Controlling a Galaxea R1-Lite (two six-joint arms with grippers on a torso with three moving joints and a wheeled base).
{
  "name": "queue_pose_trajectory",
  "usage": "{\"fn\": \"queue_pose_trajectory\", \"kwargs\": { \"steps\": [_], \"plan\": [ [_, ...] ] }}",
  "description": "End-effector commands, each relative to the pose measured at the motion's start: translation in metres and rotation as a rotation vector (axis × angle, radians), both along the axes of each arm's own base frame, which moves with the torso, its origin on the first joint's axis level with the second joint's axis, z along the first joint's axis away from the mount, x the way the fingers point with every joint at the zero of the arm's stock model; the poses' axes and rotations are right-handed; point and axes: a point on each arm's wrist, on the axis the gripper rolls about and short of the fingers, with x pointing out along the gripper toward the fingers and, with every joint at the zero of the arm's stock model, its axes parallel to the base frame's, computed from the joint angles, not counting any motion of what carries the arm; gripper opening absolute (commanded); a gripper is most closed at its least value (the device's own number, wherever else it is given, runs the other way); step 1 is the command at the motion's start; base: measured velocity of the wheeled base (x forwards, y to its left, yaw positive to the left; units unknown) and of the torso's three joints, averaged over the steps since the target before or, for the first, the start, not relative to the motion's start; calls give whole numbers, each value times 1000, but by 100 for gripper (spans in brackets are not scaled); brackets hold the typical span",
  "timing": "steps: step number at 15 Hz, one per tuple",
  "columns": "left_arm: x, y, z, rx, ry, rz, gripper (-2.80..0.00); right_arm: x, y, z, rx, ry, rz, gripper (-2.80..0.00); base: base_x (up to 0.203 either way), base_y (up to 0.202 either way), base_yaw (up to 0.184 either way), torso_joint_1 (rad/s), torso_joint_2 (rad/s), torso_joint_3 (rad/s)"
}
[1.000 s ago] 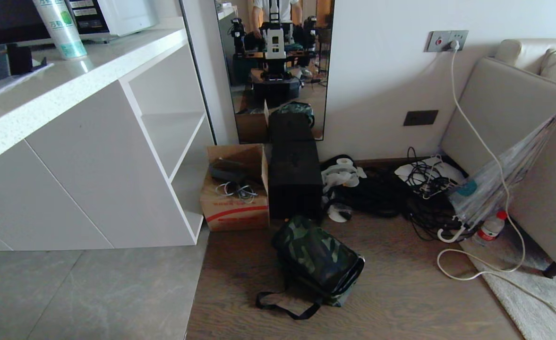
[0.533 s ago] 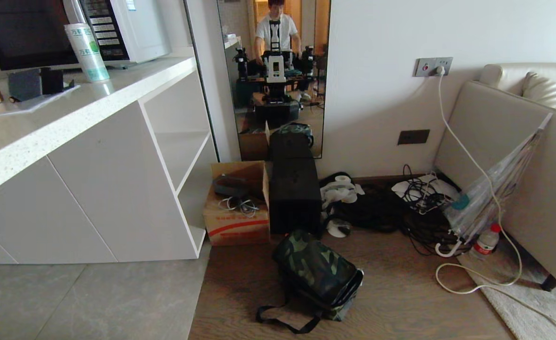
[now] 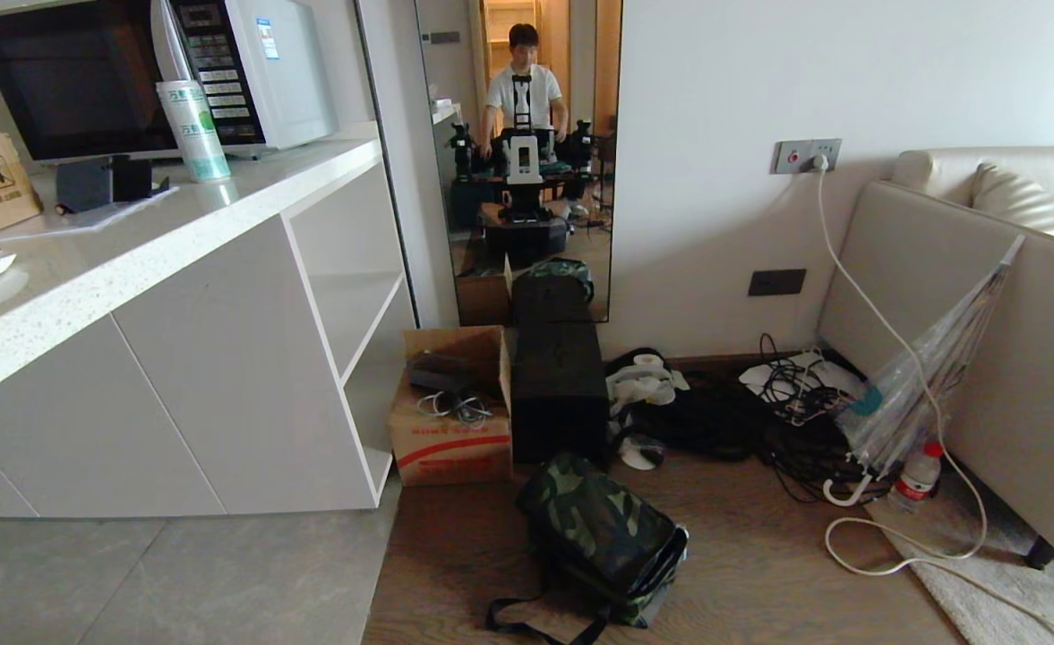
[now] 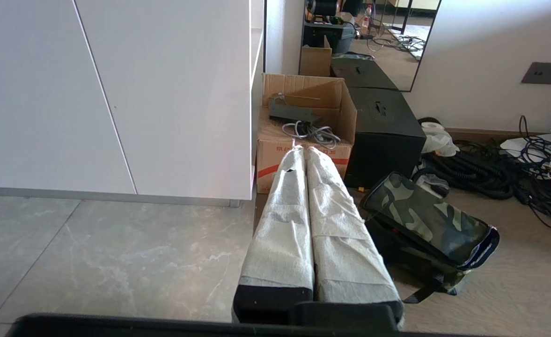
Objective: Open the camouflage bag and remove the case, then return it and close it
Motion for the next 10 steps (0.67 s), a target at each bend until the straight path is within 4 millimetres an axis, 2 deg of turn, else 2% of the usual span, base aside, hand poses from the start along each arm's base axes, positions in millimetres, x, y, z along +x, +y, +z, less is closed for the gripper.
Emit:
{"fn": "queue_pose_trajectory", "kwargs": {
  "steps": [1, 10],
  "plan": [
    [0, 0, 0, 0, 1, 0, -280, 0, 0, 0, 1, 3, 1, -280, 0, 0, 0, 0, 0, 0],
    [0, 0, 0, -1, 1, 0, -280, 0, 0, -1, 5, 5, 2, -280, 0, 0, 0, 0, 0, 0]
  ]
}}
